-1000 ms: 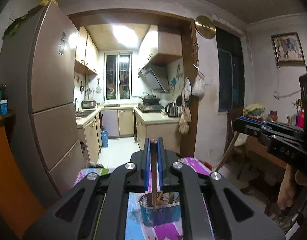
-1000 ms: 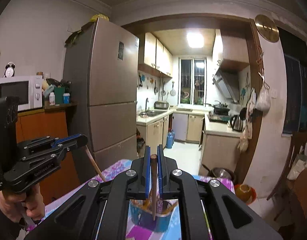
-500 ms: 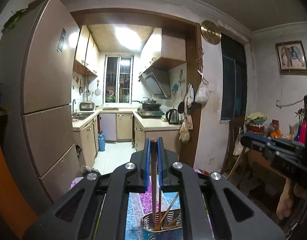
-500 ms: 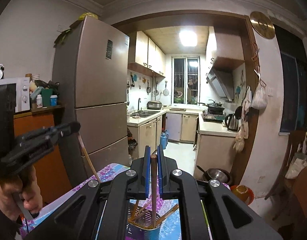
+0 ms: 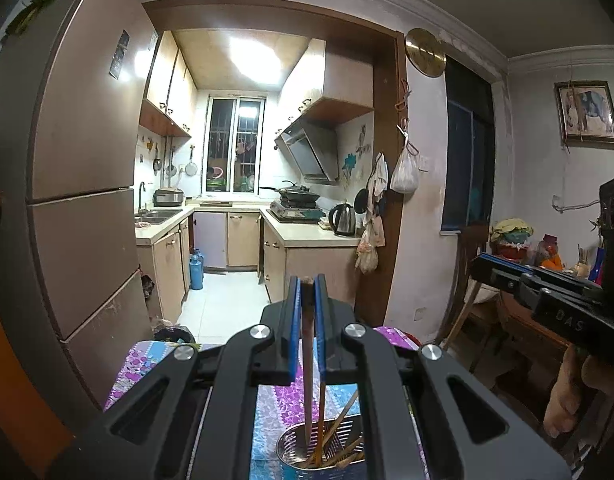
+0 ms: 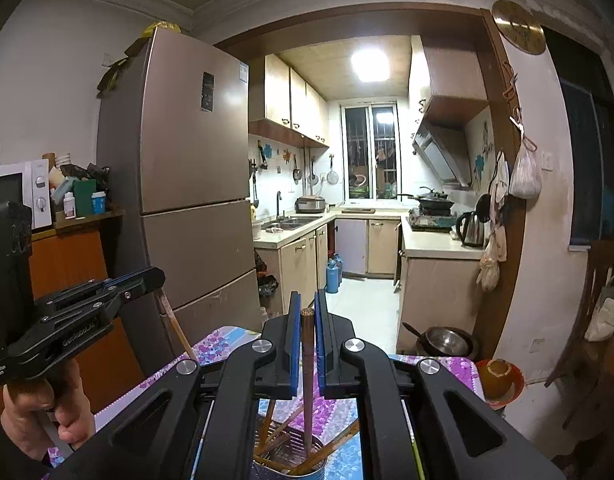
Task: Organize utensils
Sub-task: 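Lift both chopsticks over the teal holder and open both grippers to drop them, then move both open grippers back down to the remaining chopsticks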
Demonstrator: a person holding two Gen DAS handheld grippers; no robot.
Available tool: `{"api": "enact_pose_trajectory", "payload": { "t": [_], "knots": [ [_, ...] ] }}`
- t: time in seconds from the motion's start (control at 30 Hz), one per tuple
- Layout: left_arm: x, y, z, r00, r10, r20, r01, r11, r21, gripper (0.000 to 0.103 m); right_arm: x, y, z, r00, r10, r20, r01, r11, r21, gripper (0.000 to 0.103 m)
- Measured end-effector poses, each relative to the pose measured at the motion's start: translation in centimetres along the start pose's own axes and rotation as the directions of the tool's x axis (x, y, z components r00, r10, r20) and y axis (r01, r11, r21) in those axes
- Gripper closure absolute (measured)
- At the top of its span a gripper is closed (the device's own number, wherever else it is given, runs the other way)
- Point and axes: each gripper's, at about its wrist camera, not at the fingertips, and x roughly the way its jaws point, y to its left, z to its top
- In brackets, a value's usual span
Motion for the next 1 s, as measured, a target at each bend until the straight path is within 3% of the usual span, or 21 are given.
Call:
{"api": "enact_pose_trajectory", "payload": {
  "t": [0.43, 0.63, 0.8, 0.87, 0.93, 1.0],
  "knots": [
    [2.0, 0.6, -1.9, 0.999, -0.003, -0.052, 0.003, 1.000, 0.001, 0.097, 2.3, -0.6, -2.2, 0.998, 0.032, -0.057, -0.030, 0.999, 0.041, 0.095],
    [1.4, 1.0, -2.5, 0.998, 0.004, -0.059, -0.004, 1.000, -0.002, 0.097, 0.5, -0.4, -1.8, 1.000, 0.017, -0.019, -0.016, 0.999, 0.039, 0.094],
    [-1.0, 1.5, -3.1, 0.998, 0.013, -0.055, -0.012, 1.000, 0.012, 0.097, -3.8, 1.4, -2.7, 0.999, 0.012, 0.047, -0.012, 1.000, 0.016, 0.094],
    [-3.3, 2.2, -4.0, 0.998, 0.029, -0.049, -0.028, 0.999, 0.021, 0.089, -6.5, 2.8, -4.4, 0.997, 0.032, 0.068, -0.033, 0.999, 0.009, 0.090],
    [-5.4, 2.6, -5.2, 0.998, 0.042, -0.048, -0.040, 0.999, 0.034, 0.069, -9.0, 5.0, -7.9, 0.996, 0.066, 0.058, -0.066, 0.998, -0.002, 0.087],
    [-8.5, 3.1, -7.5, 0.997, 0.044, -0.057, -0.041, 0.998, 0.054, 0.065, -10.5, 7.3, -12.0, 0.994, 0.108, 0.011, -0.108, 0.994, -0.005, 0.087]
  ]
}}
